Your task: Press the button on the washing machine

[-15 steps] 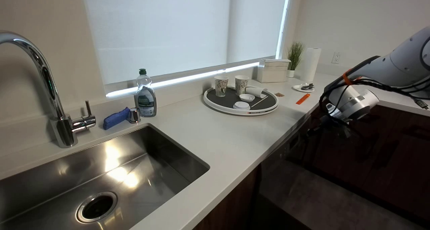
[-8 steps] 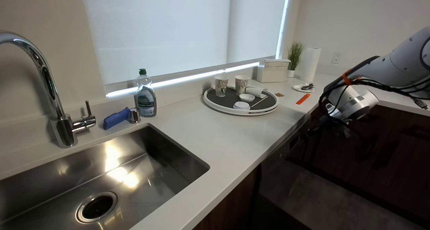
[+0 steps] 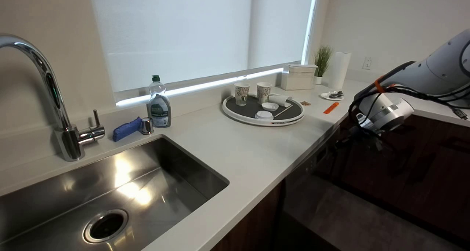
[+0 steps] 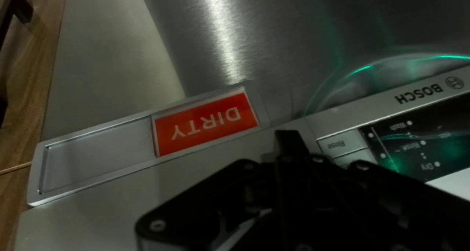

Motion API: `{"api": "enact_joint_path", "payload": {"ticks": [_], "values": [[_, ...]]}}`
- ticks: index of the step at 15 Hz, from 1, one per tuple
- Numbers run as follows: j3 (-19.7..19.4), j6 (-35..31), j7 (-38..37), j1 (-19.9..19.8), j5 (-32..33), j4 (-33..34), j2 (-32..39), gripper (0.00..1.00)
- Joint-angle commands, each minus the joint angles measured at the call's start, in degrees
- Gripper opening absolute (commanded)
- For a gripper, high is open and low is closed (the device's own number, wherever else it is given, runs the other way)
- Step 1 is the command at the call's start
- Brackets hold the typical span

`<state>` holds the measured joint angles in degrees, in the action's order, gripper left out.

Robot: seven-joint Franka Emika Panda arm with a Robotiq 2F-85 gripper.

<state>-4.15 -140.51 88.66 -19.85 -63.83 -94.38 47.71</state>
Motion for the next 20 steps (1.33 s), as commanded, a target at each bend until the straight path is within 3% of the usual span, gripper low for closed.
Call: {"api": "enact_joint_path", "payload": {"ticks": [1,20], "values": [[1.9,-1.5,-1.2,-0.8,-2.0,1.5,1.3,0.00],[2.7,0.8,-9.9,-1.0,-7.6,0.4,-1.2,0.00]]}}
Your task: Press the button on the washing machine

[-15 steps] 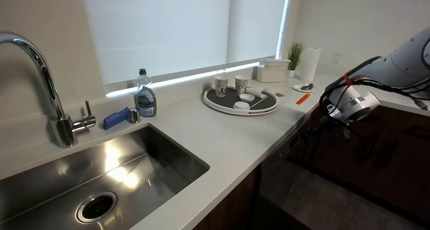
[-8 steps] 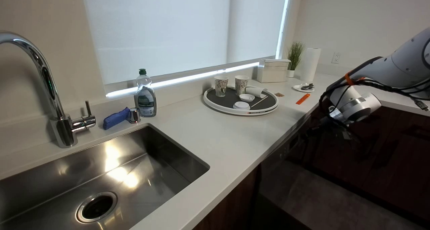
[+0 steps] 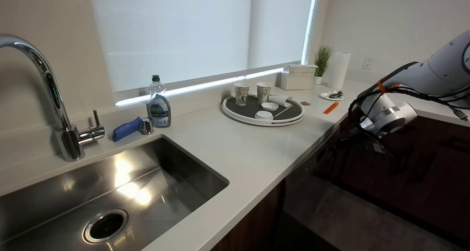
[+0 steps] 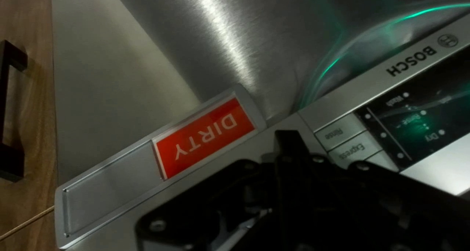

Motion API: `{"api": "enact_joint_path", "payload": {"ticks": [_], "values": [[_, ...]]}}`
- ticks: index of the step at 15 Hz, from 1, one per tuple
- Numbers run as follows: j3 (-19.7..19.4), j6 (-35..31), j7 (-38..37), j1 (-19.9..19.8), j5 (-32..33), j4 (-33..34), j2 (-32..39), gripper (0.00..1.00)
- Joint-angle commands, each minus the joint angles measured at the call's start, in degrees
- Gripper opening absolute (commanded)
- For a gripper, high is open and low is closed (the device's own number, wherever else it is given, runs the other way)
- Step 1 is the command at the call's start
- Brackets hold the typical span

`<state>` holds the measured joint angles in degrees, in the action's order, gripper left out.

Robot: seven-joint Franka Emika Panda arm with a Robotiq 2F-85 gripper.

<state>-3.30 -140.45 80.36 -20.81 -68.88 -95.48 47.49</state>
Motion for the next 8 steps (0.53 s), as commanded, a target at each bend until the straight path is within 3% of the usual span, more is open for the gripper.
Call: {"api": "enact_joint_path", "payload": {"ticks": [1,8], "values": [[1.8,0.8,-1.7,0.0,-2.7,1.6,-0.9,0.00],[1.9,1.4,-1.3,-0.3,-2.7,1.7,-0.9,0.00]]}}
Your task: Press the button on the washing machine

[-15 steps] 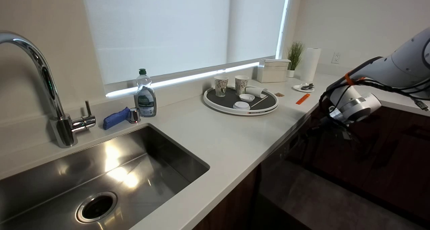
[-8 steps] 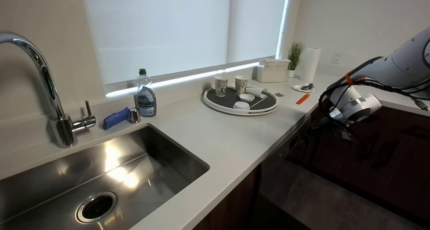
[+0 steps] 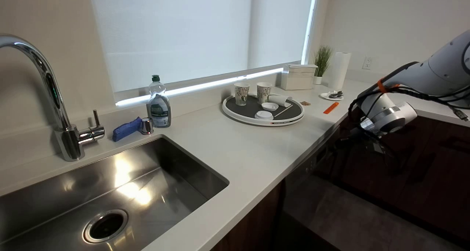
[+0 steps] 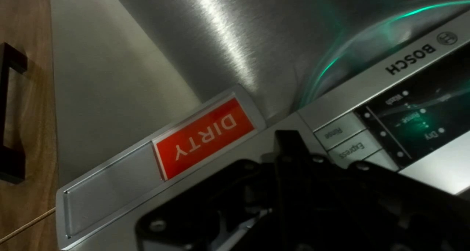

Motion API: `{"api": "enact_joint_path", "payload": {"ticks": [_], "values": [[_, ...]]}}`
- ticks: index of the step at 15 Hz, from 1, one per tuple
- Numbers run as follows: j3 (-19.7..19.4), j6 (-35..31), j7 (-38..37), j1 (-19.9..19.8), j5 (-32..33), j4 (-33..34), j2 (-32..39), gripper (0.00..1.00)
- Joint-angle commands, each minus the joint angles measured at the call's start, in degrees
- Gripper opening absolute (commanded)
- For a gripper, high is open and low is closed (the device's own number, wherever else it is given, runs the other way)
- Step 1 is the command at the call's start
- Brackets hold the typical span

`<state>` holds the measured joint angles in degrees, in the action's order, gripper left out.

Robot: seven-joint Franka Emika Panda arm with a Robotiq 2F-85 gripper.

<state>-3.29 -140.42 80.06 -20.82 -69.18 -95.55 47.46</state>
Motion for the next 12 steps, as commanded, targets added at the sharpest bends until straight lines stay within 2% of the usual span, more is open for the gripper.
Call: {"api": "enact_joint_path", "payload": {"ticks": [1,9,12], "values": [[1.9,1.4,-1.0,-0.3,-2.4,1.7,-0.9,0.00],[0.3,0.8,0.5,0.1,0.1,-0.4,-1.9,0.00],[-1.4,0.5,1.4,0.8,4.2,-2.0,-3.0,0.00]]}}
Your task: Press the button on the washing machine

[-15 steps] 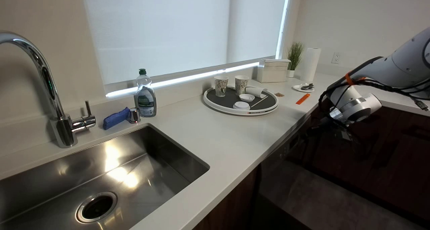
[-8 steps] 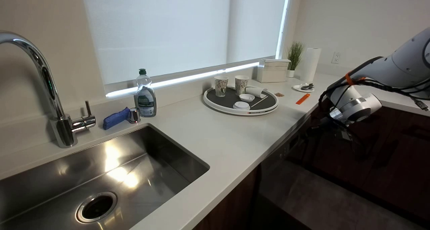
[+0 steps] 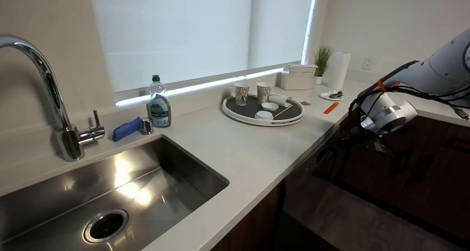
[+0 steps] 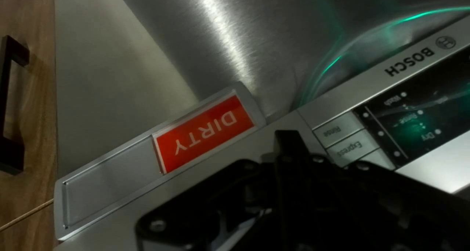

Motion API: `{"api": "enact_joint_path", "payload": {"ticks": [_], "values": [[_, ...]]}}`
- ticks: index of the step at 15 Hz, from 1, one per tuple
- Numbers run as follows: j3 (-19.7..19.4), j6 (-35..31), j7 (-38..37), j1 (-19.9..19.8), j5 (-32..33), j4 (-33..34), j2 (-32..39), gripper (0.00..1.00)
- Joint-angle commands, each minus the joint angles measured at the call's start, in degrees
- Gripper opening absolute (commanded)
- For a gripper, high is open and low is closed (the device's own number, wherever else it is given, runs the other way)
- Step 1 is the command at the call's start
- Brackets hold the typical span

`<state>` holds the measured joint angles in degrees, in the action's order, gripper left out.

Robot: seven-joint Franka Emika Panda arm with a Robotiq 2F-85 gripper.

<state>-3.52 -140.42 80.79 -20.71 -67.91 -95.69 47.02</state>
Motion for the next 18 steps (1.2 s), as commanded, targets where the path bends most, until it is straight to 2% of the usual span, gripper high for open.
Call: {"api": "enact_joint_path", "payload": {"ticks": [1,4,10,11,12,18], "values": [[-2.0,0.2,0.5,1.1,5.0,-2.5,-3.0,0.00],[-3.6,0.3,0.1,1.5,12.1,-4.8,-5.0,0.00],[-4.4,-0.4,-0.8,0.4,24.8,-10.5,-8.8,0.00],[-4.4,-0.9,-1.2,0.2,26.2,-11.8,-9.7,0.26],[-4.3,-1.3,-1.4,-0.1,27.4,-13.0,-10.5,0.27],[-3.6,-3.1,-1.7,-2.4,31.0,-20.6,-17.1,0.71]]}}
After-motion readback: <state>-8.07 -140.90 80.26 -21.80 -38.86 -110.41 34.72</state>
